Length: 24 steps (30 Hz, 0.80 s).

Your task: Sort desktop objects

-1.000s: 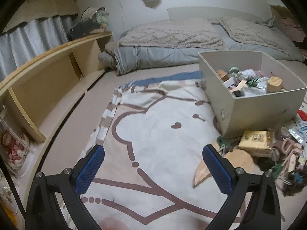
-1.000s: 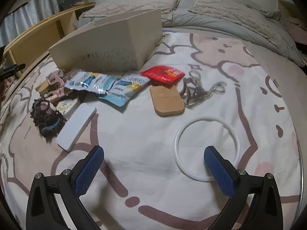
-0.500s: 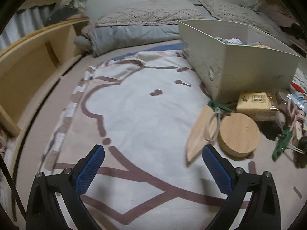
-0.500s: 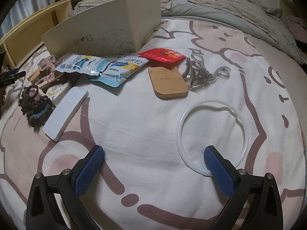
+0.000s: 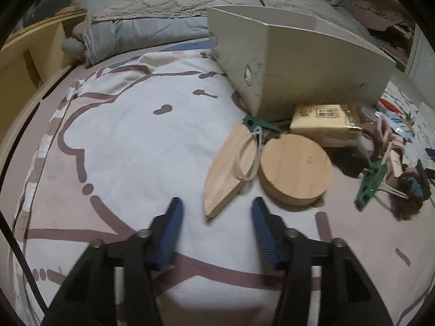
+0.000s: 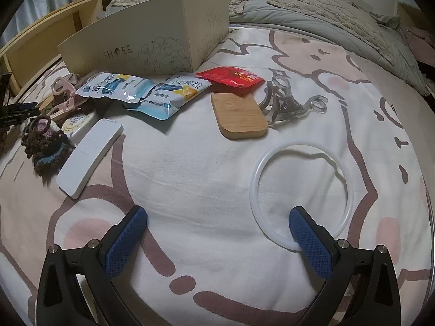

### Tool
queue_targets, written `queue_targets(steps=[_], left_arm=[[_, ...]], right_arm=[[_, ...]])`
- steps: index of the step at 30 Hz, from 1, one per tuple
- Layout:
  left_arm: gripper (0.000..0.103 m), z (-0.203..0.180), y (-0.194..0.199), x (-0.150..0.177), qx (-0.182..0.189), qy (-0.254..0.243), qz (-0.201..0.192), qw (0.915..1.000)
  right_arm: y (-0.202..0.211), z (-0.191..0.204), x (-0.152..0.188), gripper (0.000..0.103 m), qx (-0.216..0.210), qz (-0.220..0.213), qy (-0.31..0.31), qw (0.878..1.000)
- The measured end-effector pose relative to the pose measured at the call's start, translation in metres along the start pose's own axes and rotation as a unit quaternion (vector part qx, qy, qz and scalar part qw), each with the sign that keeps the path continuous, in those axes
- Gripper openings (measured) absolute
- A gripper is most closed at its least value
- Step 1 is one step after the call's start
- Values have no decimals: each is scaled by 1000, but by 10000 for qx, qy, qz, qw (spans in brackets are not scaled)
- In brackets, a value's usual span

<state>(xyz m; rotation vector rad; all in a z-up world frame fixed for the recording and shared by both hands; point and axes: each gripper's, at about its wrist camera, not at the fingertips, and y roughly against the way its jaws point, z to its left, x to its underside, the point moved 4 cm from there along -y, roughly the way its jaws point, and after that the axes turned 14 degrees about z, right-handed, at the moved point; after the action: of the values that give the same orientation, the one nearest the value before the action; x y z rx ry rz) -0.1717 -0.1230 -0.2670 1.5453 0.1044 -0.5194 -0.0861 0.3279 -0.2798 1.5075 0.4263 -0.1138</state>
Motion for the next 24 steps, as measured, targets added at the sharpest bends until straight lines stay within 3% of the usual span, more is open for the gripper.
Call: queue_targets(steps=[2,4,6,9,16,24], left_arm=[[40,-1,0,0,60,-26,8,10000],[28,-2,0,0,102,-49,7,9999],[26,-3,0,-1,83,-75,13,9999],[15,-3,0,-1,104,-69,24,9999],[14,-3,7,7,214,-72,54,9997],[14,5,22,22,230,-49,-11,9997]], right_arm=[[0,1,0,103,2,2,0,10000],[0,0,-1,103,15,12,6,10000],[0,2,-1,103,59,23,25,10000],[0,3,-2,103,113,51,43,9999],[3,8,-2,103,352,52,82,9993],[7,13,5,103,338,109,-7,9994]])
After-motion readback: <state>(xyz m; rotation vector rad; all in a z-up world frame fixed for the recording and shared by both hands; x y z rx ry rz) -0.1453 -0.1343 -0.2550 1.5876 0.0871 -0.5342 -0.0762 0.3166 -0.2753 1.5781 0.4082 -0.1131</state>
